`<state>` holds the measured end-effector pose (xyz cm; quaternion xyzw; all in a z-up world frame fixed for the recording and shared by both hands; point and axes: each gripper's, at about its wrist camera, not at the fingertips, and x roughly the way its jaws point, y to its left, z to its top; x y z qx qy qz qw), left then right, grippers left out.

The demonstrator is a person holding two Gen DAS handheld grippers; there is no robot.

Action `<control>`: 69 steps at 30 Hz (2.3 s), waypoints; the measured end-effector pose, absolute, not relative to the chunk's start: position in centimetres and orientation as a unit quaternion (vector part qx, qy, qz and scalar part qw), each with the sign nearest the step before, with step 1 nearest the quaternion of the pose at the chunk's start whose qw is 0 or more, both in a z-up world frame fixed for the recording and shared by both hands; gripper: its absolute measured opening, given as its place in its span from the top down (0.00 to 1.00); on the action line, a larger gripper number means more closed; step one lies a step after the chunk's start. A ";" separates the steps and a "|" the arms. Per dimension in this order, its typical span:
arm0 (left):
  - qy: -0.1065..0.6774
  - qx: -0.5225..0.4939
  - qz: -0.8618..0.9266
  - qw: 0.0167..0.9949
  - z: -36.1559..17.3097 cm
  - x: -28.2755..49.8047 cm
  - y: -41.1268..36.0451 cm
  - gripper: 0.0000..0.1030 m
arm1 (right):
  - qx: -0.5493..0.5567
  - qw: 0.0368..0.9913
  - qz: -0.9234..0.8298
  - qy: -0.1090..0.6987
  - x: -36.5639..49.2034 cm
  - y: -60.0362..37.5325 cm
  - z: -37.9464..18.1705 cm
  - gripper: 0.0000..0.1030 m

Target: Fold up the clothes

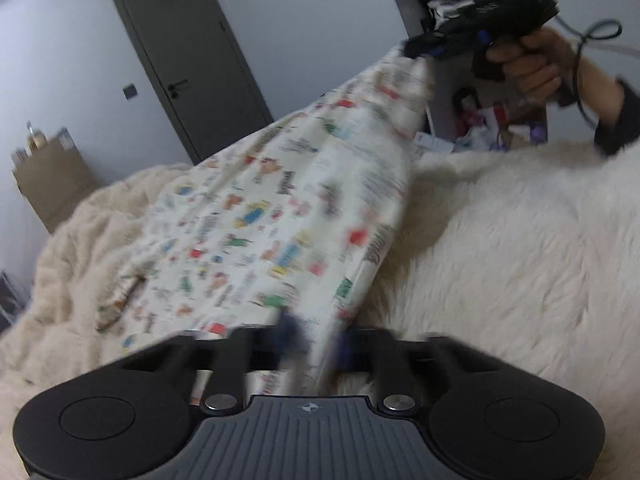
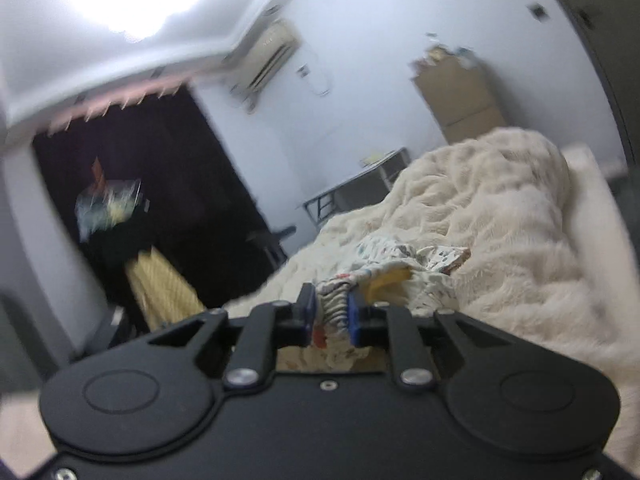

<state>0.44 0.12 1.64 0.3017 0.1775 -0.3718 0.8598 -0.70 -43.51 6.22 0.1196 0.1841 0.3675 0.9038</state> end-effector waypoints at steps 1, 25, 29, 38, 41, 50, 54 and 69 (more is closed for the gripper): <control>0.171 0.307 -0.371 0.860 1.8 0.1 0.4 0.97 | 0.078 0.902 0.373 0.201 -1.3 -43.0 5.9 0.85; 0.276 -0.049 -0.209 0.937 6.6 16.1 11.7 0.18 | 0.098 0.913 0.251 0.305 15.7 -37.4 3.8 0.38; 0.360 -0.222 -0.183 0.888 2.9 23.6 11.4 0.19 | 0.175 0.910 0.228 0.300 19.2 -37.8 1.0 0.34; 0.379 -0.221 -0.149 0.886 -1.0 30.3 8.8 0.93 | 0.317 0.843 0.270 0.342 23.2 -38.3 -2.8 0.93; 0.326 -0.170 -0.164 0.915 1.2 29.1 9.3 0.94 | 0.287 0.871 0.264 0.299 22.1 -38.4 -1.1 0.96; -0.020 0.250 0.007 0.968 11.8 19.3 7.7 0.94 | 0.286 0.910 0.275 0.121 17.4 -40.8 6.3 1.00; 0.022 0.367 0.018 0.930 7.8 17.6 9.3 0.91 | 0.298 0.911 0.265 0.103 16.3 -43.1 6.9 1.00; 0.204 0.269 -0.064 0.939 -0.3 15.7 15.1 0.39 | 0.176 0.910 0.234 0.293 20.8 -36.1 4.2 0.46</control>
